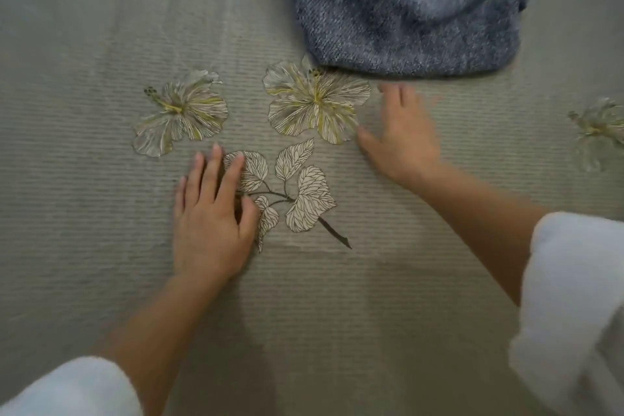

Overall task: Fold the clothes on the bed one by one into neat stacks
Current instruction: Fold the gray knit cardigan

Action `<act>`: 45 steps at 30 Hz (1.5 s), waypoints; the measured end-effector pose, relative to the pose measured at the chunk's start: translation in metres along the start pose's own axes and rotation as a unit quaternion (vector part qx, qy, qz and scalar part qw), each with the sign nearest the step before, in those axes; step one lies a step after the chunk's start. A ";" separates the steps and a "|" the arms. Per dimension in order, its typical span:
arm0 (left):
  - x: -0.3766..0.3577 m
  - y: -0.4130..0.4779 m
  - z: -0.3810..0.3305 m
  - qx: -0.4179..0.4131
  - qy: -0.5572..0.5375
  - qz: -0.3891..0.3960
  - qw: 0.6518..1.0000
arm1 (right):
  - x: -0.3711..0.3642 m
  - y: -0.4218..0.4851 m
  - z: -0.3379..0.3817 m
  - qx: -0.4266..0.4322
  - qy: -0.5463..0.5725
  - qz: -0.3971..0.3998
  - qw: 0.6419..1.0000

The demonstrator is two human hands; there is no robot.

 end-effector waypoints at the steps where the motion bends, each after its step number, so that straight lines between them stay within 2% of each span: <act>1: -0.002 0.001 0.002 -0.003 -0.004 -0.007 1.000 | -0.001 0.019 0.005 0.006 -0.009 -0.031 0.999; 6: -0.002 0.002 0.006 -0.013 -0.015 -0.034 0.999 | -0.016 0.084 0.033 0.000 0.027 -0.088 0.996; 9: 0.000 0.001 0.006 -0.009 -0.020 -0.033 0.999 | -0.017 0.083 0.042 0.000 0.057 -0.117 0.992; 12: 0.001 0.002 0.006 -0.010 -0.018 -0.031 0.999 | -0.012 0.068 0.038 -0.003 0.076 -0.107 0.991; 18: -0.005 0.002 0.007 -0.028 0.000 -0.002 1.000 | -0.016 0.010 0.043 0.044 0.032 0.017 0.998; 24: 0.001 0.005 0.021 -0.026 -0.081 0.149 0.985 | -0.035 -0.116 0.044 0.036 0.103 0.197 0.974; 26: 0.007 -0.010 0.021 0.004 -0.152 0.175 0.973 | -0.042 -0.159 0.043 0.030 0.133 0.244 0.960; 28: 0.010 -0.039 0.017 0.044 -0.241 0.175 0.953 | -0.048 -0.201 0.039 0.020 0.152 0.285 0.946; 31: 0.016 -0.086 0.008 0.048 -0.214 0.135 0.966 | -0.053 -0.262 0.031 0.007 0.163 0.331 0.929; 34: 0.029 -0.115 -0.016 -0.043 -0.097 0.057 0.993 | -0.057 -0.312 0.027 0.002 0.139 0.385 0.912; 37: 0.028 -0.136 -0.049 -0.201 0.041 0.035 0.978 | -0.059 -0.350 0.025 -0.030 0.135 0.455 0.880; 41: 0.015 -0.168 -0.075 -0.349 0.172 0.082 0.918 | -0.073 -0.394 0.020 -0.038 0.112 0.532 0.839; 43: 0.011 -0.190 -0.086 -0.372 0.164 0.143 0.902 | -0.076 -0.415 0.010 -0.073 0.100 0.553 0.824; 45: 0.021 -0.209 -0.092 -0.357 0.117 0.170 0.911 | -0.071 -0.430 -0.004 -0.101 0.110 0.554 0.819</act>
Point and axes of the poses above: each hand's wrist, its own y-axis towards the middle knuckle, its own x-axis out of the back of the hand, z = x × y, the point moved 7 cm from there along y, towards the middle knuckle, and after that the axes turned 3 degrees about y, right-handed, at the moved point
